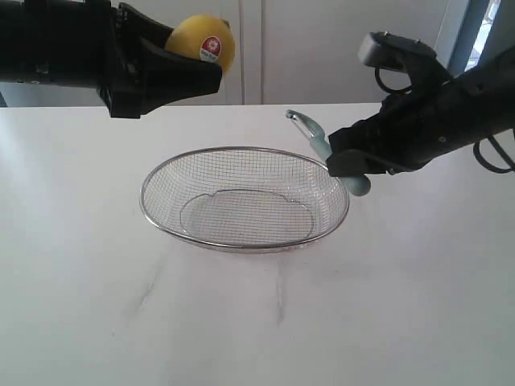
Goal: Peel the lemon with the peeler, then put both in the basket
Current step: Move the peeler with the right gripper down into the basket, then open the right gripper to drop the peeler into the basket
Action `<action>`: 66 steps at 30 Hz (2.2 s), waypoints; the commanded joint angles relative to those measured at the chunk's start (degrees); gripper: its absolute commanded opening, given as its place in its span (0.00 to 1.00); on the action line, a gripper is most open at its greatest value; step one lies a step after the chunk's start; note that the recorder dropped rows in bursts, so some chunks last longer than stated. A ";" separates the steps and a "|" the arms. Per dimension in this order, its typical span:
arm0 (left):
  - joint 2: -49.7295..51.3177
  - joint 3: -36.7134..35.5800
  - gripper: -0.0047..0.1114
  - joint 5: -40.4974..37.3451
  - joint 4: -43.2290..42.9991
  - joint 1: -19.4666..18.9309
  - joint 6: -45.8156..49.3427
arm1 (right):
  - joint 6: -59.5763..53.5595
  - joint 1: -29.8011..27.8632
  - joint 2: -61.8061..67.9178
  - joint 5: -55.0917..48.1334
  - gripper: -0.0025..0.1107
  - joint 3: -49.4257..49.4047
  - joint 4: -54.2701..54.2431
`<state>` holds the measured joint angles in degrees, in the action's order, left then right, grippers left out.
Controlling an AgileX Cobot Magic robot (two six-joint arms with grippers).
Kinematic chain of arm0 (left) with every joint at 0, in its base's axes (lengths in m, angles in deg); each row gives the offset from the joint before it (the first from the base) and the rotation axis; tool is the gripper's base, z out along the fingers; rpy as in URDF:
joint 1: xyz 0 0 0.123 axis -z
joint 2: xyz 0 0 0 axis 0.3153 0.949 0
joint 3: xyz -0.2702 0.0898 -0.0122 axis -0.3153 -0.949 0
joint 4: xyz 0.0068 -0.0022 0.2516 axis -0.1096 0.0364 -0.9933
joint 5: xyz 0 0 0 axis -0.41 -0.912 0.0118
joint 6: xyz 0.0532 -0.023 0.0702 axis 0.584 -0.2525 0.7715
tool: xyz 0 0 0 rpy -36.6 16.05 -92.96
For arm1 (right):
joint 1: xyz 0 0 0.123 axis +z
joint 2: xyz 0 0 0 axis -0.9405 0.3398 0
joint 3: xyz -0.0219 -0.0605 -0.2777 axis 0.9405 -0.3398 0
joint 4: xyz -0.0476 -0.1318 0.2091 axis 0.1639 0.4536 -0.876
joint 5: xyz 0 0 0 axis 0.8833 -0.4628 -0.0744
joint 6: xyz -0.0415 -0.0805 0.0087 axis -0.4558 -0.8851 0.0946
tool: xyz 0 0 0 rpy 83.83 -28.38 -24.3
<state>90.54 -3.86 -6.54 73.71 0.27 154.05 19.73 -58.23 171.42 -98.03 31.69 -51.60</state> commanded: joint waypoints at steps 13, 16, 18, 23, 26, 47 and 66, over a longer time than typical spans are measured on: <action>-0.27 0.45 0.04 -0.56 2.10 -0.21 0.16 | 0.63 -0.28 7.19 -1.82 0.02 7.85 5.19; -0.27 0.45 0.04 -0.56 2.10 -0.21 0.16 | 0.63 -0.28 8.79 -1.96 0.02 8.56 6.98; -0.27 0.45 0.04 -0.56 2.10 -0.21 0.16 | 0.03 -0.28 9.63 -1.96 0.02 8.79 7.17; -0.27 0.45 0.04 -0.56 2.10 -0.21 0.16 | -4.07 0.75 11.75 -1.18 0.02 8.79 7.43; -0.27 0.45 0.04 -0.56 2.10 -0.21 0.16 | -6.23 2.42 12.79 0.13 0.02 8.79 7.44; -0.27 0.45 0.04 -0.67 2.10 -0.21 0.15 | -9.03 8.35 20.68 14.72 0.02 8.79 7.36; -0.27 0.45 0.04 -0.67 2.10 -0.21 0.15 | -8.82 8.73 22.87 16.51 0.08 8.79 6.66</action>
<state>90.54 -3.86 -6.32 73.71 0.27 154.26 11.17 -49.57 194.37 -82.09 40.12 -44.61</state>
